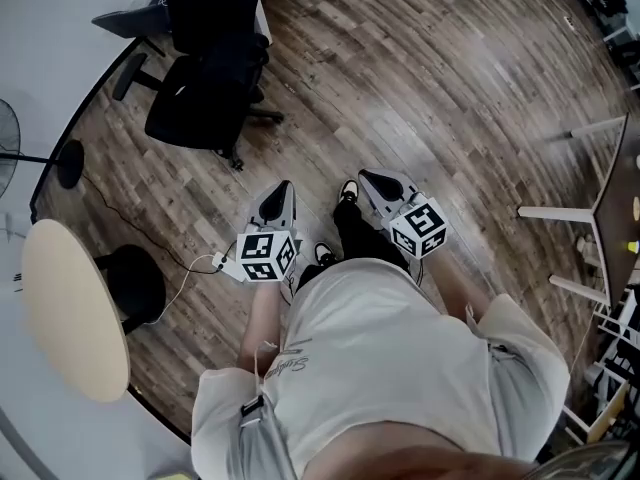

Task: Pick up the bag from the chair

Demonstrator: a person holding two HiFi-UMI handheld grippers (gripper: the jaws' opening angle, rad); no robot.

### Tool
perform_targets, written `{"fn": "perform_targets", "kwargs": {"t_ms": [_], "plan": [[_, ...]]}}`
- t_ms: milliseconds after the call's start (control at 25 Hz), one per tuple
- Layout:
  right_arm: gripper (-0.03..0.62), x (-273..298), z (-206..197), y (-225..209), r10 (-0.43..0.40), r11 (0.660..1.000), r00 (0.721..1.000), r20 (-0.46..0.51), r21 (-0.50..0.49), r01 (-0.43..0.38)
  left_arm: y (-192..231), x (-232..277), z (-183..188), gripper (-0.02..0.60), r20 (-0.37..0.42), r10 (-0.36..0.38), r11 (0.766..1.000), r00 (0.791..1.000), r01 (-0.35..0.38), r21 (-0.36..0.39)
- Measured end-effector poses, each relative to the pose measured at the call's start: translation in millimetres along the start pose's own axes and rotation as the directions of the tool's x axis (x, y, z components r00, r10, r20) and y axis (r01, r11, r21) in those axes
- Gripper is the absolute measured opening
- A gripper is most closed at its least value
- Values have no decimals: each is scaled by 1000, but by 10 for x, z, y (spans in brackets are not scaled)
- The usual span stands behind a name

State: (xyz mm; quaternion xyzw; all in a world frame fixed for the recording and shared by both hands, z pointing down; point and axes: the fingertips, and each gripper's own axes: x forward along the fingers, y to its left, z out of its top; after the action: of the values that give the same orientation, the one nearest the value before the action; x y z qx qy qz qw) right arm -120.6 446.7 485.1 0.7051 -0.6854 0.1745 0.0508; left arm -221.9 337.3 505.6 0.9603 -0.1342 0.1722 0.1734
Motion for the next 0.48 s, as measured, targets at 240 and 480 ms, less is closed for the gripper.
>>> {"fn": "perform_targets", "kwargs": {"t_ms": [240, 480], "plan": [[-5, 519, 236, -624, 27, 999, 998, 61, 30, -29, 108, 727, 432, 21, -64, -19, 993, 998, 26, 117], [-5, 922, 603, -1343, 65, 998, 995, 75, -8, -65, 65, 1492, 899, 21, -64, -55, 986, 996, 64, 153]]}}
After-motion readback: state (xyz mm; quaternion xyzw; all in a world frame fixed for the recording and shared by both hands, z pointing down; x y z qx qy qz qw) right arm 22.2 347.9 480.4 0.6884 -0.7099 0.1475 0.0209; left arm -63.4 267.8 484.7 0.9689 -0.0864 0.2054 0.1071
